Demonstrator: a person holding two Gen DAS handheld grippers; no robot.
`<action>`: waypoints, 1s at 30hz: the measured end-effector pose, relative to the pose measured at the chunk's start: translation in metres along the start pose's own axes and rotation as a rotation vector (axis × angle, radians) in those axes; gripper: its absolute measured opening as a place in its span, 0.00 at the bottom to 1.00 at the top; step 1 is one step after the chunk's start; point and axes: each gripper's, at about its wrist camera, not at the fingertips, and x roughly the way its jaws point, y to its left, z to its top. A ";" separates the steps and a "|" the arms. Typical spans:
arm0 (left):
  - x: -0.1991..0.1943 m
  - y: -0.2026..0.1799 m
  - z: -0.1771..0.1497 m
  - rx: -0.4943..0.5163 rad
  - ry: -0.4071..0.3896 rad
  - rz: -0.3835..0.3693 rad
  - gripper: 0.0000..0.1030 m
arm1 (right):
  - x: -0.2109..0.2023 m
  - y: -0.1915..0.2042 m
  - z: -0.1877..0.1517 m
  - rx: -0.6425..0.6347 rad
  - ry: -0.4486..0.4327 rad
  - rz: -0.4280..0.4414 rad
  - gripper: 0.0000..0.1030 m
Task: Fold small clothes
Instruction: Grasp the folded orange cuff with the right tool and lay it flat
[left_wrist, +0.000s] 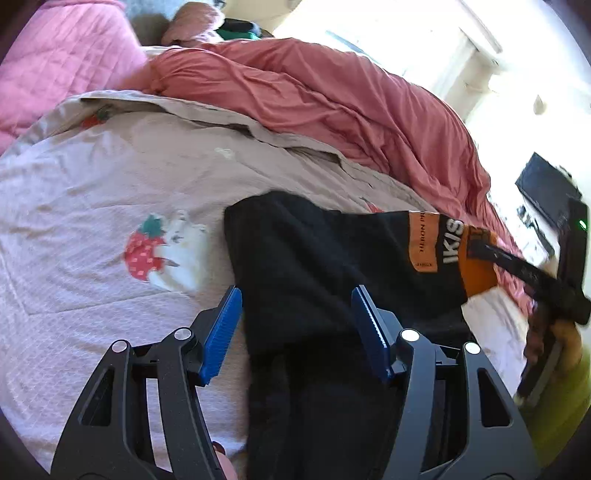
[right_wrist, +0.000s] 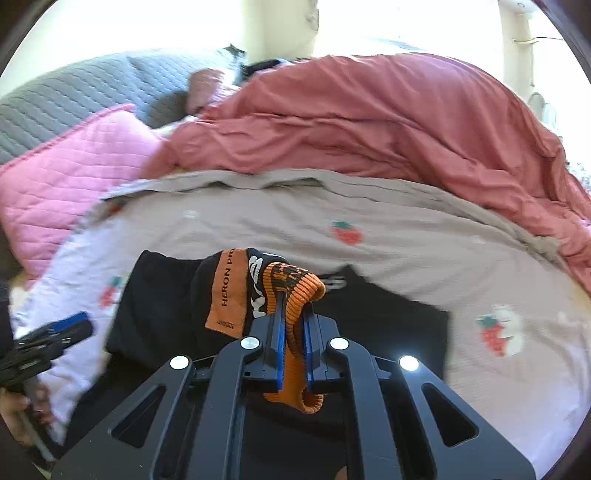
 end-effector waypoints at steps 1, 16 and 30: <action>0.002 -0.004 0.000 0.008 0.003 -0.001 0.53 | 0.005 -0.014 0.000 0.000 0.019 -0.024 0.07; 0.078 -0.060 -0.005 0.183 0.095 0.045 0.59 | 0.060 -0.066 -0.038 0.020 0.191 -0.152 0.09; 0.096 -0.048 -0.016 0.175 0.159 0.044 0.62 | 0.078 -0.088 -0.065 0.007 0.225 -0.319 0.09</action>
